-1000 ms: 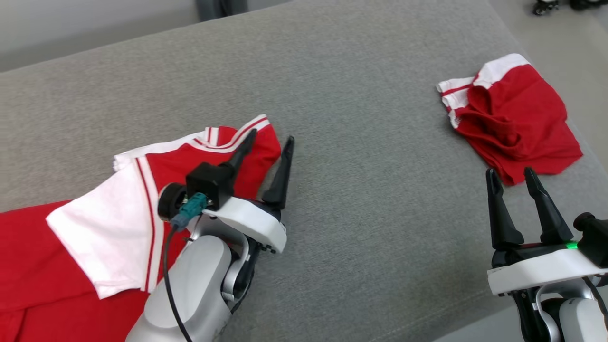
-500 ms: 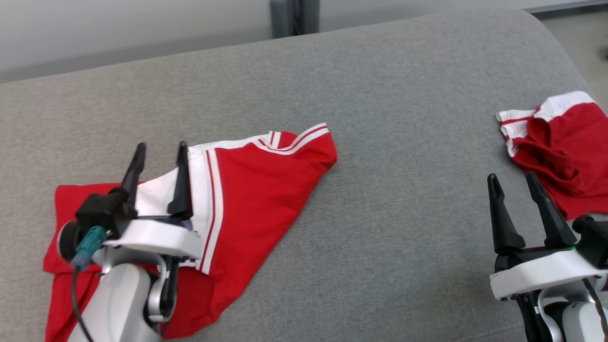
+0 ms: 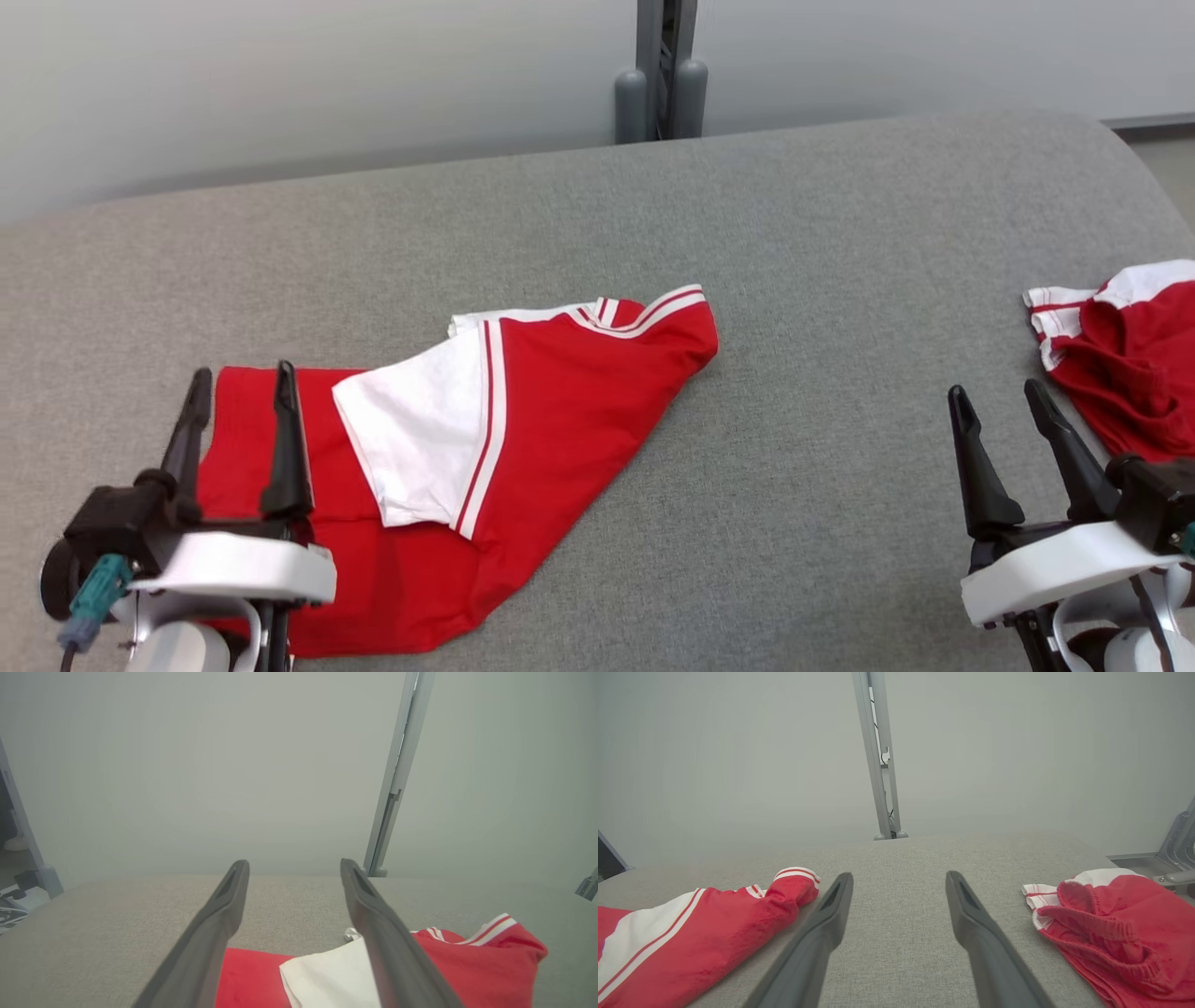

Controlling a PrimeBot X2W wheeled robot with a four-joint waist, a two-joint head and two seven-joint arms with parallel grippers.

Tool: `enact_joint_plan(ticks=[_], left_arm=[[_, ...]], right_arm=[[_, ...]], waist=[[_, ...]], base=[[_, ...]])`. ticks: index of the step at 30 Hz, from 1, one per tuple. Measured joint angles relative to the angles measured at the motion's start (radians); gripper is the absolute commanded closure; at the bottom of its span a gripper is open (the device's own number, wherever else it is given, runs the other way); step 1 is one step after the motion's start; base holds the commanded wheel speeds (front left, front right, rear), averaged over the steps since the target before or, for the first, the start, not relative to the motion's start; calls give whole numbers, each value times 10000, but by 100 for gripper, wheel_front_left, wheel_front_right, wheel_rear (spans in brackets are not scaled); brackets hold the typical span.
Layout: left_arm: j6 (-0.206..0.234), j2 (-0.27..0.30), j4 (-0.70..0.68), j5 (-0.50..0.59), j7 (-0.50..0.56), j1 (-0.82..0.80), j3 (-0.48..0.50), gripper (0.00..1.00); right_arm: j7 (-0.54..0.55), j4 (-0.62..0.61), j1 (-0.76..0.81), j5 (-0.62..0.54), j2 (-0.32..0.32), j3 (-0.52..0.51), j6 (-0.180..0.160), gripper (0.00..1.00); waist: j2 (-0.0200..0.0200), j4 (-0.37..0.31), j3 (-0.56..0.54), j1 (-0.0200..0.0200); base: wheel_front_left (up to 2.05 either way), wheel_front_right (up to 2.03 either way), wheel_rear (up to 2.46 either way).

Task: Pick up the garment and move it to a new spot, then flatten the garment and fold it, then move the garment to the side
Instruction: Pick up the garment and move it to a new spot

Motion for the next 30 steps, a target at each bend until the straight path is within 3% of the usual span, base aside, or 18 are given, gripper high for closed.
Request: enact_joint_plan(ticks=[16, 30], left_arm=[[456, 169, -1419, 186, 857, 1557, -500, 0], [614, 267, -1778, 182, 1216, 1822, -637, 0]], right_arm=[[510, -654, 982, -169, -4, -52, 2, 0], [692, -1078, 1303, -104, -4, -142, 0, 0]], waist=[[0, 186, -1201, 0], [1, 221, -1326, 0]], base=[[0, 0, 0], [0, 0, 0]])
